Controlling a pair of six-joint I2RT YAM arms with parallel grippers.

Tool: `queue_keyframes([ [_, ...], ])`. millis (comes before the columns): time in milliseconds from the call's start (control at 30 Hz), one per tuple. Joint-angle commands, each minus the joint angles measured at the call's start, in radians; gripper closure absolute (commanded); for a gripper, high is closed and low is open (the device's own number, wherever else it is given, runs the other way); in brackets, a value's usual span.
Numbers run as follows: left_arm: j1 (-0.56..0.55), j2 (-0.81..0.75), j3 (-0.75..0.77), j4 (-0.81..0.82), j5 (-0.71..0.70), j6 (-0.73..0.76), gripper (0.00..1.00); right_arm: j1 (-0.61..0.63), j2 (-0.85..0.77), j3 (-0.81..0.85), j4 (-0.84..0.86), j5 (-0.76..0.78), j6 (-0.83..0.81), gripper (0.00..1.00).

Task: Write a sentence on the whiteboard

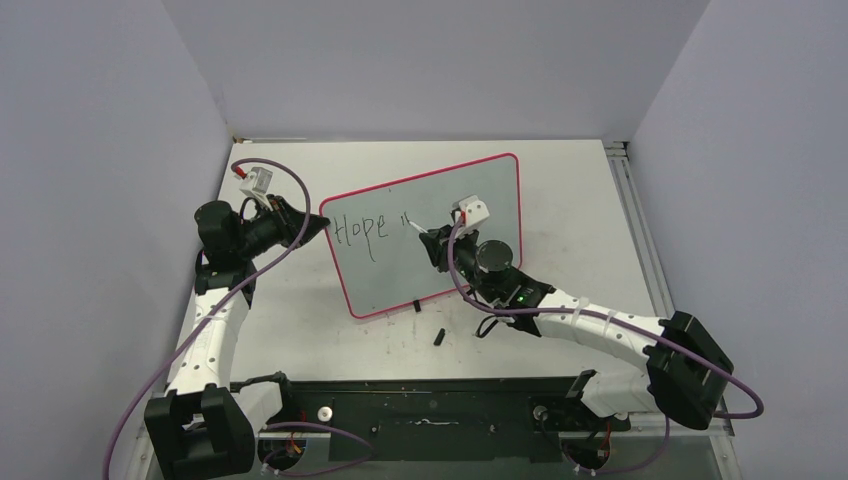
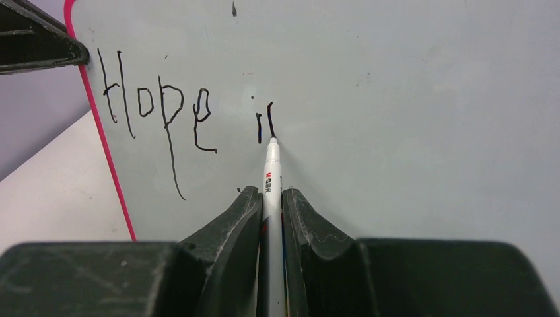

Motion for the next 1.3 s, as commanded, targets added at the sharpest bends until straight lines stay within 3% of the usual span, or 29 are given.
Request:
queue_keyframes([
  [0, -0.005, -0.011, 0.026, 0.003, 0.011, 0.002, 0.88, -0.005, 0.011, 0.061, 0.067, 0.006, -0.022, 0.95],
  [1267, -0.004, -0.009, 0.028, 0.003, 0.013, 0.002, 0.88, -0.022, -0.02, 0.029, 0.043, 0.099, -0.028, 0.95],
])
